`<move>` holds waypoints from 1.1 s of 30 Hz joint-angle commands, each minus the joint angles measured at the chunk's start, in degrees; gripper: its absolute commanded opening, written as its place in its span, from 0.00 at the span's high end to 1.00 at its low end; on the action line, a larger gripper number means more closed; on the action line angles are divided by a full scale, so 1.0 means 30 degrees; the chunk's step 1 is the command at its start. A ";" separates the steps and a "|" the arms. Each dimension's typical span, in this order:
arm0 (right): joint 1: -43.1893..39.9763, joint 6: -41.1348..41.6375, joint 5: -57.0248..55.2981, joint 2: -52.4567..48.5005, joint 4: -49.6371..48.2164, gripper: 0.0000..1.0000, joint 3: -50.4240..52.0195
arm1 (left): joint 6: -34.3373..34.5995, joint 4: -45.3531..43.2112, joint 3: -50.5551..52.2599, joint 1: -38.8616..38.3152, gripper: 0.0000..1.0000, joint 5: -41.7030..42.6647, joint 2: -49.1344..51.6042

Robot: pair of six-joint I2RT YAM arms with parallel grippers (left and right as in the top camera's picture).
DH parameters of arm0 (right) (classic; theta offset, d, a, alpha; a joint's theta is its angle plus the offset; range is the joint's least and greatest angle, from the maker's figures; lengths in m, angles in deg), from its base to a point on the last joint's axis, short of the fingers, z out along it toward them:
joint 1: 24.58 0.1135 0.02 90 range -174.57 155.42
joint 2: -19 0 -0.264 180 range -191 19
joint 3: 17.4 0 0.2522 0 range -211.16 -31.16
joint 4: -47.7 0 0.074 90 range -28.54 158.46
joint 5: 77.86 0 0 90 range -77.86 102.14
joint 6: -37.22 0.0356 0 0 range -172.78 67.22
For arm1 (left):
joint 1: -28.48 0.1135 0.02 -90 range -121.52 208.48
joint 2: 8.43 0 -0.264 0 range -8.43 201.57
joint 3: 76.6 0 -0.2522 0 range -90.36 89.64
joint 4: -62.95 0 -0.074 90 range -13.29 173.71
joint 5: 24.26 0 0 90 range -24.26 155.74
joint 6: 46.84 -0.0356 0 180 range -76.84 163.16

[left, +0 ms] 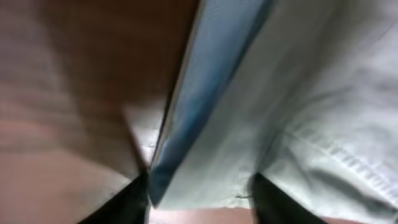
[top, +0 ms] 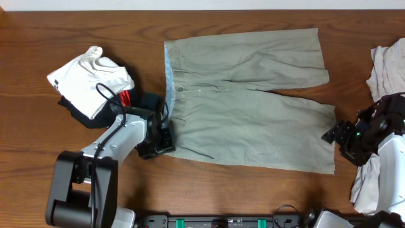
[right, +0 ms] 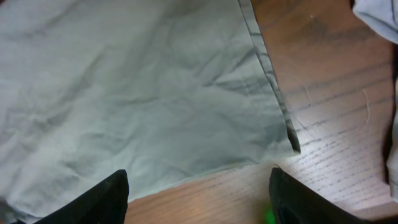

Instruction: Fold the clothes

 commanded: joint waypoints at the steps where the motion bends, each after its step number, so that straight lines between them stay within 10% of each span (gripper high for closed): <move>1: 0.0160 -0.0262 -0.0138 0.0102 0.0189 0.30 -0.0175 | 0.0437 -0.0430 0.0240 0.0029 0.66 0.0153 0.1188; 5: 0.0160 -0.0262 -0.0466 0.0102 0.0306 0.30 -0.0175 | 0.0437 -0.0423 0.0182 0.0029 0.94 0.0153 0.1260; 14: 0.0160 -0.0255 -0.1443 -0.0386 -0.0248 0.34 0.0554 | 0.0423 0.0678 -0.0525 0.0029 0.94 0.0073 -0.0503; 21: -0.0007 0.0750 -0.2433 -0.2696 -0.0138 0.18 0.1290 | 0.0415 0.0634 -0.0532 0.0022 0.94 -0.0073 -0.1122; 33: -0.0262 0.3985 -0.4167 -0.4240 -0.3497 0.29 0.4495 | 0.0408 0.0561 -0.0532 0.0029 0.94 -0.0080 -0.1122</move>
